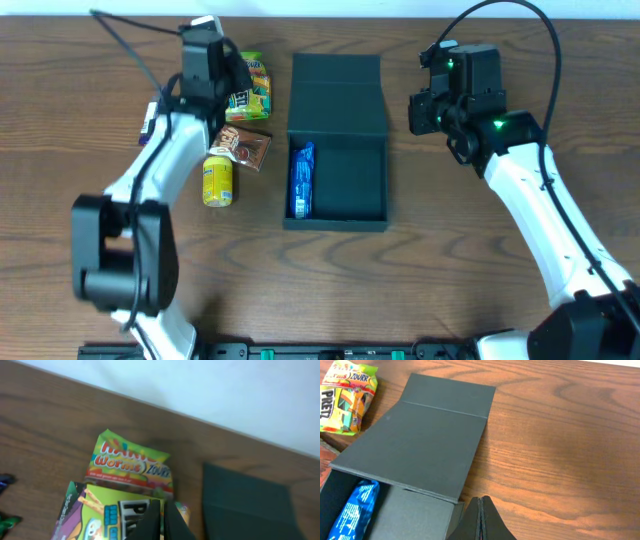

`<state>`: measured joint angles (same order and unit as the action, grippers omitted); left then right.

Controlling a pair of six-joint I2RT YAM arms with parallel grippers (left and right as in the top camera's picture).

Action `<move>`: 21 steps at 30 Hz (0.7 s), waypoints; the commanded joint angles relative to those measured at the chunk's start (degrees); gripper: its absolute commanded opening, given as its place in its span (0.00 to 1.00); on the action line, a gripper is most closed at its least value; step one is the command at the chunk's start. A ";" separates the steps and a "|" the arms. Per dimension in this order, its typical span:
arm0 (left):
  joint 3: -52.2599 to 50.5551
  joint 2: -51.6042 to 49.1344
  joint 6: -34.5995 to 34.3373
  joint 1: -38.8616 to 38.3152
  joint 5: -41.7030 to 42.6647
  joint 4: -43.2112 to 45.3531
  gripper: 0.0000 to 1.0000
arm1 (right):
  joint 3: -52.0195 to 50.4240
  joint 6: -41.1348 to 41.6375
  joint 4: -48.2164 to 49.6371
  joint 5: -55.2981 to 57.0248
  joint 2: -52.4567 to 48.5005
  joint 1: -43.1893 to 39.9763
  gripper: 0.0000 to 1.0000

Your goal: Pack container

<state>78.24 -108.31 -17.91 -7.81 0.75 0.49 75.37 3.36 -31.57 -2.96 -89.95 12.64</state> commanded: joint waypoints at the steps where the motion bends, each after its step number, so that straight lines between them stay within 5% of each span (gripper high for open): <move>1: 11.91 -5.44 5.31 1.09 -1.14 -3.74 0.06 | 0.70 -0.85 0.68 0.15 0.31 -0.31 0.02; 11: 45.35 -28.37 15.43 2.99 -1.42 -18.84 0.06 | 0.70 3.08 0.55 0.20 0.31 -0.31 0.02; 21: 48.35 -37.88 15.43 3.21 -0.76 -21.07 0.09 | 0.70 6.78 -0.90 0.17 0.28 -0.31 0.01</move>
<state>124.95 -144.75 -3.77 -4.82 -0.01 -19.73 75.37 8.38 -32.18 -2.96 -89.95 12.64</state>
